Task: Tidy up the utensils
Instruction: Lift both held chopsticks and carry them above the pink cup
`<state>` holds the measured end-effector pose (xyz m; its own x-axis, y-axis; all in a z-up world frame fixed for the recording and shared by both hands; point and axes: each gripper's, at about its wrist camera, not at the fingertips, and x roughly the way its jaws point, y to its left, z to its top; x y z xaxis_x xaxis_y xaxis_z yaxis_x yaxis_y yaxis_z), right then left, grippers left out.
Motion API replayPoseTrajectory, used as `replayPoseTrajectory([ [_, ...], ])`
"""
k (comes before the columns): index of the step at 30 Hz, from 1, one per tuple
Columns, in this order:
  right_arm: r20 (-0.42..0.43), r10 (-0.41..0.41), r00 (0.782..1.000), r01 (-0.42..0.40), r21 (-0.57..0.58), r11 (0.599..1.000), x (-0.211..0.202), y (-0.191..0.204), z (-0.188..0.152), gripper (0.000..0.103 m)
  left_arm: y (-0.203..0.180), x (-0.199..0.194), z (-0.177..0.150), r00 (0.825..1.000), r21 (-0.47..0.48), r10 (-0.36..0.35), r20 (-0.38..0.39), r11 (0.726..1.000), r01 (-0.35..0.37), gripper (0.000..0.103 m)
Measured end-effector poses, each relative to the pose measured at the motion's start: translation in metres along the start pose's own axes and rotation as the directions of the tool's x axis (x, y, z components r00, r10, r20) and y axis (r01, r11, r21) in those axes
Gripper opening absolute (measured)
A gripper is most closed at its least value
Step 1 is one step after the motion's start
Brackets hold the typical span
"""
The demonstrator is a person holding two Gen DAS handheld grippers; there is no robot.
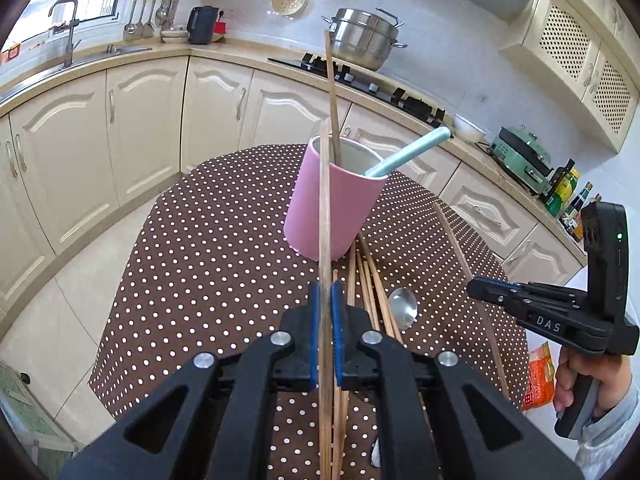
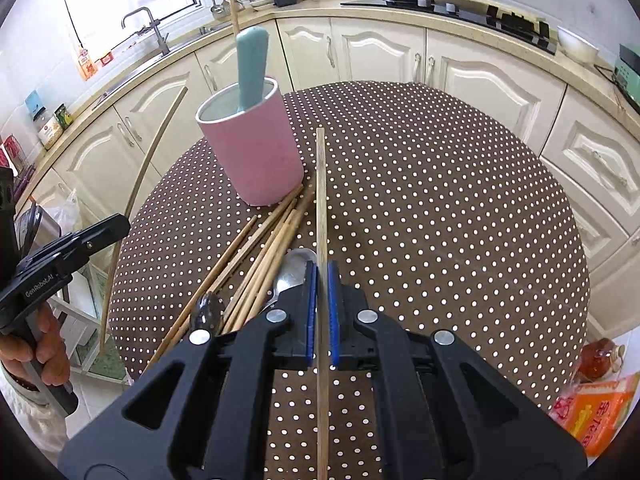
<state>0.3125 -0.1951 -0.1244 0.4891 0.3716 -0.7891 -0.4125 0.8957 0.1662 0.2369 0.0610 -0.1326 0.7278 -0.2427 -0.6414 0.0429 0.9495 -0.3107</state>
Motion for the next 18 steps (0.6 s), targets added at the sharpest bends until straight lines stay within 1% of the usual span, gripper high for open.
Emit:
replayPoseTrajectory([
  [5,-0.001,0.003,1.0,-0.002,0.022,1.0,0.004,-0.007,0.002,0.006,0.0,0.002,0.003,1.0,-0.017,-0.029,-0.004,0.999,0.028,0.006],
  [7,0.008,0.026,1.0,-0.026,0.048,0.999,0.004,-0.011,0.003,0.006,0.001,0.002,0.005,0.999,-0.018,-0.04,0.006,0.999,0.04,0.006],
  [8,0.016,0.035,0.999,-0.036,0.058,0.998,0.005,-0.015,0.005,0.006,0.002,0.001,0.006,0.999,-0.02,-0.045,0.011,0.999,0.045,0.006],
  [11,0.08,0.051,0.996,-0.057,0.076,0.995,-0.005,-0.014,0.01,0.006,0.001,-0.005,0.009,0.995,-0.018,-0.085,0.062,0.996,0.086,0.006],
  [13,0.149,0.076,0.986,-0.09,0.086,0.992,-0.015,-0.012,0.015,0.006,0.0,-0.01,0.013,0.986,-0.008,-0.115,0.12,0.993,0.117,0.006],
  [15,0.215,0.095,0.972,-0.115,0.084,0.99,-0.024,-0.008,0.022,0.006,-0.002,-0.017,0.02,0.97,0.005,-0.15,0.189,0.988,0.152,0.006],
  [16,0.246,0.102,0.964,-0.125,0.078,0.989,-0.029,-0.005,0.026,0.006,-0.003,-0.02,0.024,0.962,0.013,-0.158,0.221,0.987,0.159,0.006],
  [18,0.335,0.129,0.933,-0.16,0.065,0.985,-0.041,0.001,0.039,0.006,-0.009,-0.024,0.032,0.945,0.045,-0.169,0.28,0.986,0.163,0.006],
])
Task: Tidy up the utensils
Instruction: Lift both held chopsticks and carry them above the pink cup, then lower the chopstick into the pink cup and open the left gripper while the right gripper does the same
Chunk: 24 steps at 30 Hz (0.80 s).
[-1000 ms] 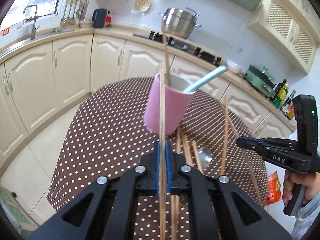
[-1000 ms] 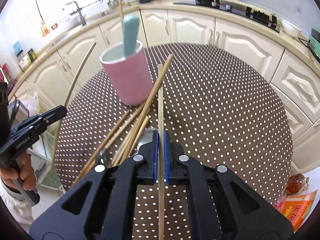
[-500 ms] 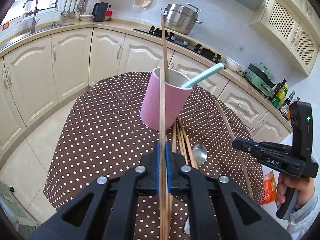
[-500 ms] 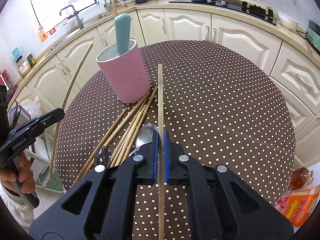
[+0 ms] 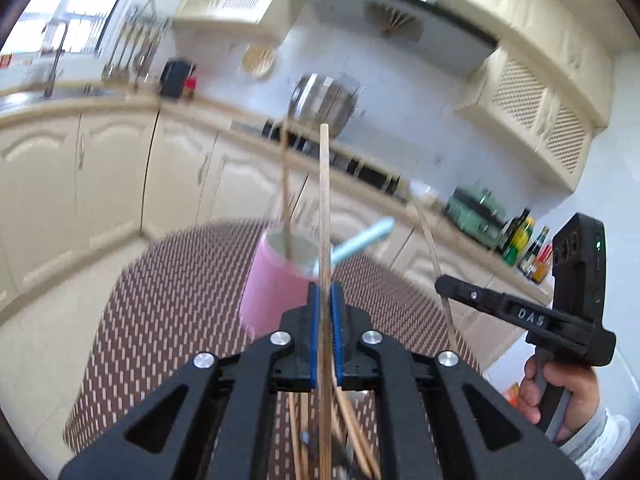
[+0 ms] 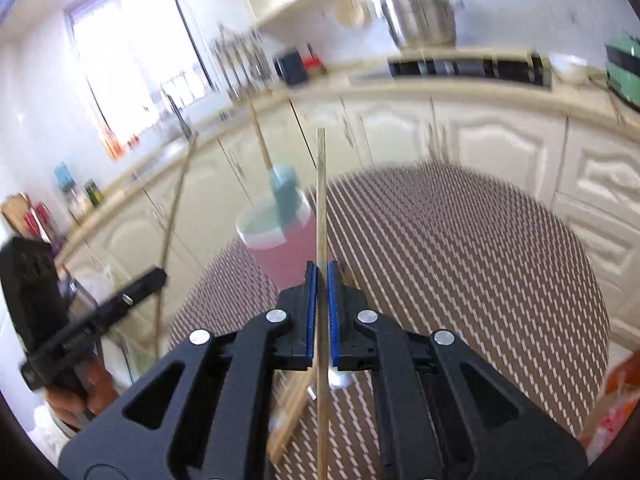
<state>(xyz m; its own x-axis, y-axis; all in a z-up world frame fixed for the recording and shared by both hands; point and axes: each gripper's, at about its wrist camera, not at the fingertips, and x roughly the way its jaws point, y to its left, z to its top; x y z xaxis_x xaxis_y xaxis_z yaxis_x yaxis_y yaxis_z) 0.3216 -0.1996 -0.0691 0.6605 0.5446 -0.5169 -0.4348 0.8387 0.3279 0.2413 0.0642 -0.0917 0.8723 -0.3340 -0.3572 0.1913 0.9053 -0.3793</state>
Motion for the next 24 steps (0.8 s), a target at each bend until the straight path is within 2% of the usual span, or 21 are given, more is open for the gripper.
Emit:
replayPoseTrajectory([
  [3,0.122,0.035,0.992,-0.035,-0.002,0.999,-0.004,0.008,0.022,0.006,-0.011,0.004,0.017,0.995,0.057,-0.01,0.096,0.998,0.005,0.006],
  [7,0.298,0.084,0.951,-0.085,-0.009,0.996,-0.002,0.019,0.048,0.006,-0.022,0.017,0.043,0.973,0.11,-0.036,0.226,0.994,0.011,0.006],
  [12,0.425,0.111,0.898,-0.097,-0.056,0.994,0.011,0.036,0.066,0.006,-0.024,0.04,0.066,0.935,0.119,-0.047,0.351,0.993,0.005,0.006],
  [13,0.449,0.113,0.886,-0.096,-0.06,0.994,0.016,0.039,0.068,0.006,-0.023,0.043,0.069,0.93,0.114,-0.051,0.365,0.993,0.009,0.006],
  [17,0.499,0.097,0.861,-0.086,-0.045,0.995,0.035,0.04,0.069,0.006,-0.02,0.063,0.074,0.907,0.105,-0.052,0.418,0.994,0.008,0.006],
  [20,0.532,0.075,0.843,-0.065,-0.037,0.997,0.045,0.039,0.067,0.006,-0.017,0.081,0.073,0.903,0.111,-0.049,0.428,0.994,0.002,0.006],
  [24,0.569,0.057,0.821,-0.037,-0.046,0.998,0.051,0.039,0.063,0.006,-0.006,0.097,0.069,0.906,0.097,-0.037,0.422,0.995,-0.005,0.006],
])
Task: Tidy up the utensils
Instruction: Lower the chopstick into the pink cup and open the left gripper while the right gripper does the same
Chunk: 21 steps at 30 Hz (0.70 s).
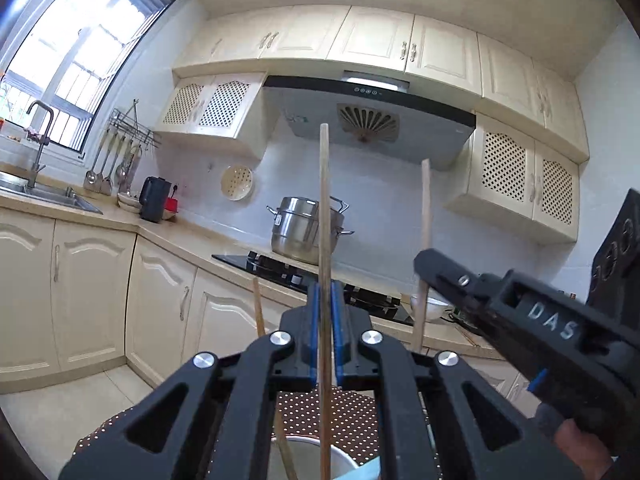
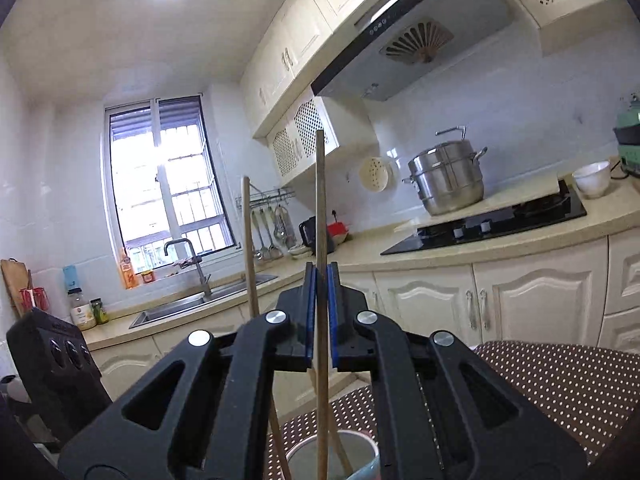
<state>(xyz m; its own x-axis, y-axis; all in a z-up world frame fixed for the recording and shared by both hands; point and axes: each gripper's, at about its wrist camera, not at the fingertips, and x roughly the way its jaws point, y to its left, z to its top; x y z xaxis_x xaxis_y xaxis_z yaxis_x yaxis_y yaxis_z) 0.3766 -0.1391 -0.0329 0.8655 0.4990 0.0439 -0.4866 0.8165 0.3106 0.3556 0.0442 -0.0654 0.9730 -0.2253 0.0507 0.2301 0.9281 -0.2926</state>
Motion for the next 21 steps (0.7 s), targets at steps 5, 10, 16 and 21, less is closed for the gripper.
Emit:
replayPoseTrajectory([
  [5,0.015,0.005,1.0,-0.005,-0.025,1.0,0.005,0.006,-0.008,0.006,0.015,0.01,-0.014,1.0,-0.02,0.014,-0.024,1.0,-0.014,0.006],
  [10,0.01,0.005,1.0,-0.004,-0.076,0.997,0.011,0.013,-0.016,0.006,0.022,0.006,-0.025,0.998,-0.014,0.022,-0.057,1.0,-0.023,0.006],
  [16,-0.035,0.002,0.999,-0.006,-0.094,0.996,0.011,0.013,-0.025,0.006,0.033,-0.009,-0.034,0.994,-0.036,0.022,-0.11,0.999,-0.026,0.006],
  [21,-0.064,-0.006,0.998,-0.002,-0.139,0.99,0.003,0.021,-0.025,0.006,0.028,-0.024,-0.038,0.989,-0.018,0.019,-0.148,1.0,-0.022,0.006],
])
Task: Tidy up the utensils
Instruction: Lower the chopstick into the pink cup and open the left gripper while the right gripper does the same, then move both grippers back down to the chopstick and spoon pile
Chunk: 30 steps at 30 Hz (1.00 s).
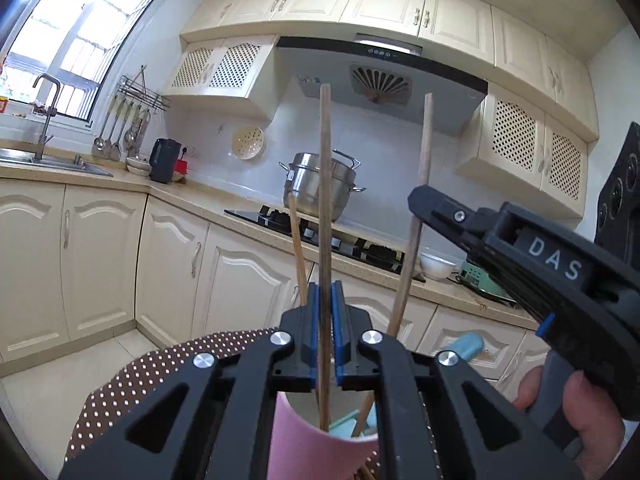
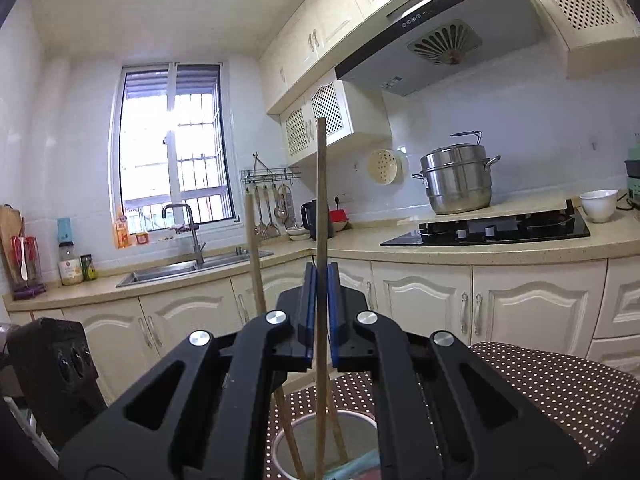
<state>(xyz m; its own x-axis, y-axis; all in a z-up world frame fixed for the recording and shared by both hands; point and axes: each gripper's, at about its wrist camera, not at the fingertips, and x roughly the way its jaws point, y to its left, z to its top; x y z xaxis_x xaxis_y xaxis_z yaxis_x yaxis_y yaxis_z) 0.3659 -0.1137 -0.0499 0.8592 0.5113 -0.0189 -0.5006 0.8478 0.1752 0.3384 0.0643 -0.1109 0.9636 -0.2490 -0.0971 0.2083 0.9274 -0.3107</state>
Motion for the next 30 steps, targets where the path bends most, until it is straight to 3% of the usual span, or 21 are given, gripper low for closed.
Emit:
replayPoseTrajectory([
  [8,-0.074,-0.026,0.997,0.025,-0.014,1.0,-0.017,-0.004,-0.006,0.006,-0.007,-0.017,-0.006,0.997,-0.001,0.011,-0.078,1.0,-0.011,0.007],
  [9,-0.088,-0.026,0.996,0.025,-0.015,1.0,-0.019,-0.004,-0.009,0.006,-0.009,-0.018,-0.006,0.995,0.006,0.01,-0.097,1.0,-0.009,0.012],
  [10,-0.101,-0.029,0.994,0.027,-0.016,1.0,-0.021,-0.004,-0.012,0.006,-0.01,-0.02,-0.006,0.994,0.013,0.01,-0.109,1.0,-0.009,0.025],
  [12,-0.117,-0.033,0.993,0.031,-0.022,0.999,-0.022,-0.002,-0.016,0.006,-0.014,-0.026,-0.004,0.994,0.024,0.02,-0.106,1.0,-0.018,0.035],
  [15,-0.146,-0.037,0.989,0.033,-0.027,0.999,-0.025,0.001,-0.021,0.006,-0.019,-0.033,-0.001,0.991,0.052,0.041,-0.126,0.998,-0.035,0.038],
  [21,-0.18,-0.053,0.982,0.056,0.012,0.998,-0.034,-0.005,-0.023,0.007,-0.023,-0.051,0.002,0.989,0.042,0.033,-0.146,0.999,-0.027,0.056],
  [24,-0.187,-0.061,0.98,0.063,0.008,0.998,-0.041,-0.006,-0.021,0.021,-0.028,-0.059,0.002,0.988,0.068,0.054,-0.143,0.997,-0.044,0.06],
  [26,-0.177,-0.069,0.982,0.071,0.008,0.997,-0.048,-0.006,-0.019,0.046,-0.029,-0.063,0.003,0.987,0.059,0.051,-0.15,0.997,-0.042,0.061],
  [30,-0.164,-0.067,0.984,0.071,0.017,0.997,-0.059,-0.006,-0.012,0.05,-0.032,-0.072,0.007,0.987,0.049,0.043,-0.153,0.998,-0.036,0.066],
])
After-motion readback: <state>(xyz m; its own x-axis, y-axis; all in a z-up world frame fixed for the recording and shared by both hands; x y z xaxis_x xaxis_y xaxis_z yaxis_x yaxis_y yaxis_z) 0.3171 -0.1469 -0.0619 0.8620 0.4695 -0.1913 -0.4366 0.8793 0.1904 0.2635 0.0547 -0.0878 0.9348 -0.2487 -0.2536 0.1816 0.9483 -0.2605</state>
